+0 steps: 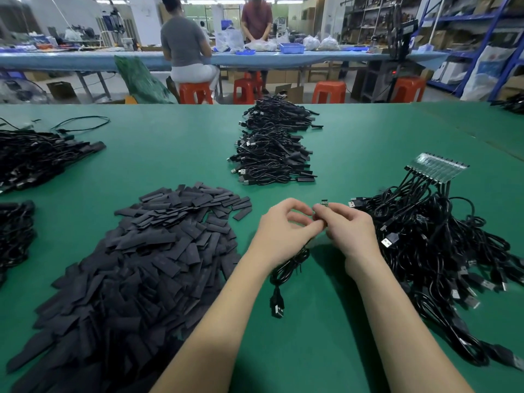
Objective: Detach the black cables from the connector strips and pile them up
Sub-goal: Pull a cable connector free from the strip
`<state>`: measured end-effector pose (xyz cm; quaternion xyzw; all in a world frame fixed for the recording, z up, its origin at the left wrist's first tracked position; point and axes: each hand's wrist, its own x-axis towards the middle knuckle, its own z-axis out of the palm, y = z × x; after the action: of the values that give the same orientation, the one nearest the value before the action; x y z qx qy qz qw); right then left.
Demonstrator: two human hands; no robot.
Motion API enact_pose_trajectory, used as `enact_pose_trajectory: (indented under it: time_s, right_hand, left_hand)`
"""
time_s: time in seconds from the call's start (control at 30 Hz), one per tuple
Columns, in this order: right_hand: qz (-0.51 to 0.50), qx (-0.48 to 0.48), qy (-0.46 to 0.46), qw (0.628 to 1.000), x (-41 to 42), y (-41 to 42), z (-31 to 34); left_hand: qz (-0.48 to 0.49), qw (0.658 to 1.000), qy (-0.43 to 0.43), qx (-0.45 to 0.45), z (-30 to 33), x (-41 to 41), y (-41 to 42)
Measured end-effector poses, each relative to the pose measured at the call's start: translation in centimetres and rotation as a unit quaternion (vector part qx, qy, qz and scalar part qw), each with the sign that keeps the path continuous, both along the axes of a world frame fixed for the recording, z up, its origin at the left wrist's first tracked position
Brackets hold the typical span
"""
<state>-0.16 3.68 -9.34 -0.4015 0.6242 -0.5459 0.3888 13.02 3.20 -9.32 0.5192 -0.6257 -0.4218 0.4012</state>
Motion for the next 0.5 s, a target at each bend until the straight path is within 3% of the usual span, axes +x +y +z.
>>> enact_pose_trajectory:
  time_s: [0.07,0.17,0.3,0.5]
  right_hand:
    - [0.018,0.023,-0.070,0.997,-0.3,0.2,0.5]
    - [0.082,0.064,-0.110,0.988,-0.8,0.3,0.9]
    - [0.106,0.090,-0.135,0.981,-0.7,0.6,1.5]
    - [0.011,-0.012,0.013,1.000,-1.5,1.3,4.7]
  left_hand:
    - [-0.015,0.991,0.124,0.047,-0.4,-0.2,0.1]
    - [-0.048,0.971,0.226,0.068,-0.5,-0.1,0.1]
    - [-0.070,0.970,0.225,0.058,-0.7,-0.2,0.2]
    - [-0.011,0.967,0.244,0.068,-0.9,-0.1,0.0]
